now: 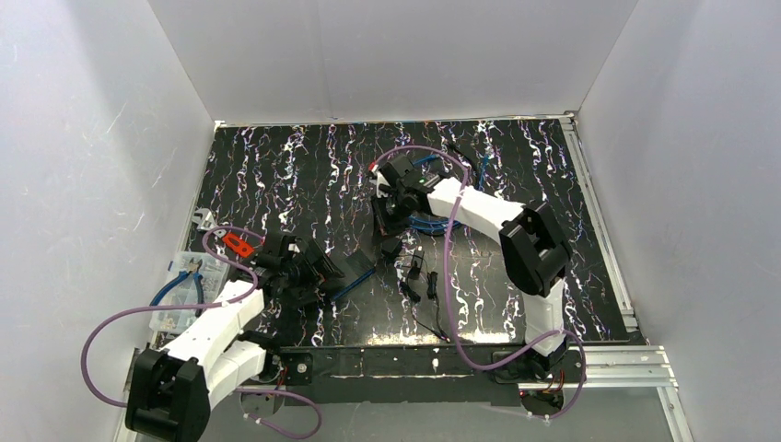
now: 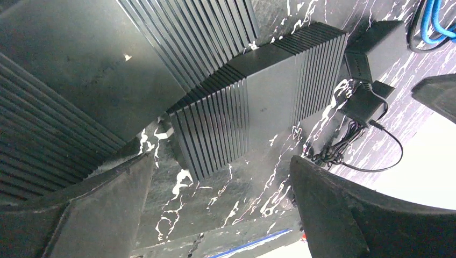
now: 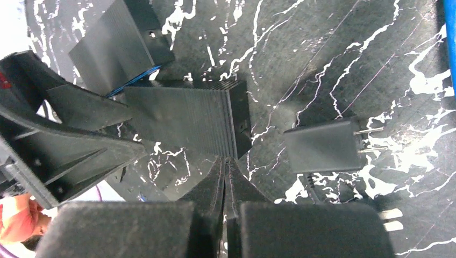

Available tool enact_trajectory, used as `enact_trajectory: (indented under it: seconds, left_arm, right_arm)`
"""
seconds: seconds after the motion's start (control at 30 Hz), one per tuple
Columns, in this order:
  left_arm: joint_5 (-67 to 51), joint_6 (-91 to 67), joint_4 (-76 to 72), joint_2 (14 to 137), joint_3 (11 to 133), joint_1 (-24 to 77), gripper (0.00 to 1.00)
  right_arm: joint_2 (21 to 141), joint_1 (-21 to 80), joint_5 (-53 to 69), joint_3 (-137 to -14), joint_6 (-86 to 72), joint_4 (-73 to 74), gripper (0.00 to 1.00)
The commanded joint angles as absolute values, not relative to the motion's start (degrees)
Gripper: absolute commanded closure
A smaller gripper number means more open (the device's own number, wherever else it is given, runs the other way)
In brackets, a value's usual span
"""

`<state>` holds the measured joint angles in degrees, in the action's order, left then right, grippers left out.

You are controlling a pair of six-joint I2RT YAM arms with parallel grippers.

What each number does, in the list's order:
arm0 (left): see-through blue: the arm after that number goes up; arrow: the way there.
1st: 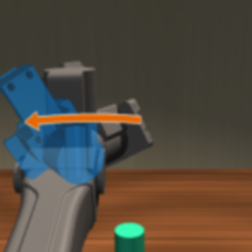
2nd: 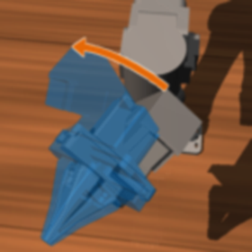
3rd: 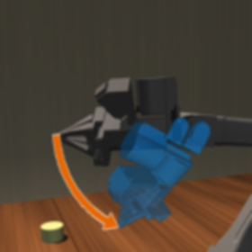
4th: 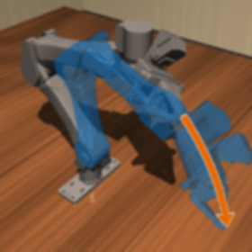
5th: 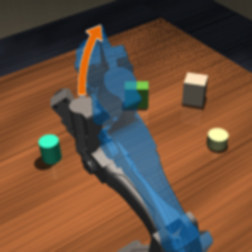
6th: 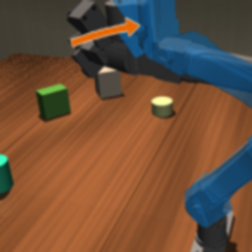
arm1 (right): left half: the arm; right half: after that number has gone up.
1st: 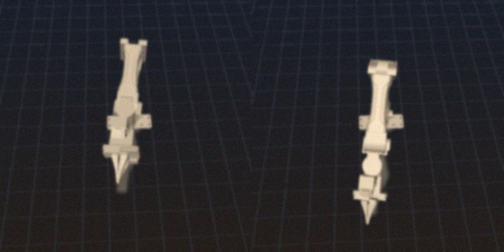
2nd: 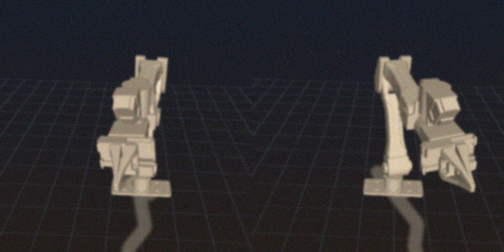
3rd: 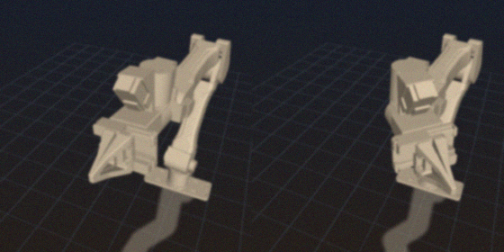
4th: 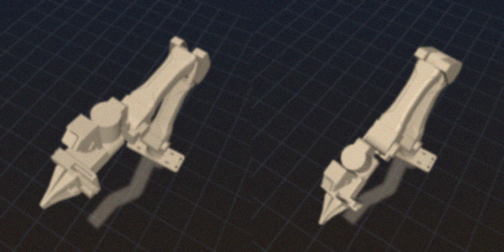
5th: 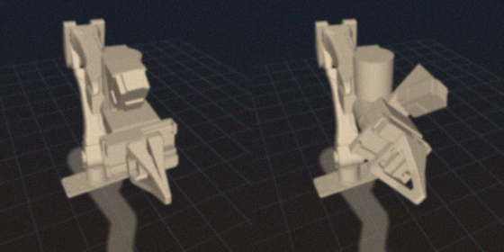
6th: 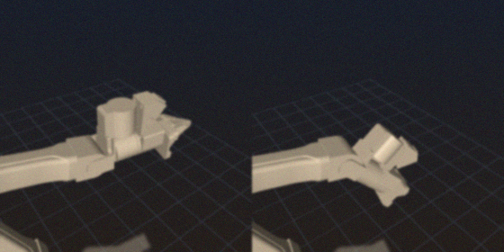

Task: Insert the plug into the switch port
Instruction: Adjust the switch port at the center of the board.

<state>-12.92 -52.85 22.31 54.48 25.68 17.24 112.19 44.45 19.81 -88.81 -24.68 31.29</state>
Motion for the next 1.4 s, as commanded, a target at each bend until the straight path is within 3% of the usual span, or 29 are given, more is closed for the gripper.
enact_trajectory:
  seconds: [0.0,0.73,1.37]
  left_arm:
    - [-16.0,-50.8,19.0,56.5,24.6,15.7,0.02]
    - [-15.3,-47.4,16.8,63.3,28.0,14.0,0.02]
    - [-15.1,-42.0,17.4,70.2,32.4,13.8,0.02]
  right_arm:
    - [114.7,44.7,19.1,-92.0,-26.2,29.7,0.99]
    - [121.4,45.5,19.1,-91.1,-27.2,27.5,0.99]
    - [117.2,49.1,19.0,-80.1,-27.7,23.0,0.99]
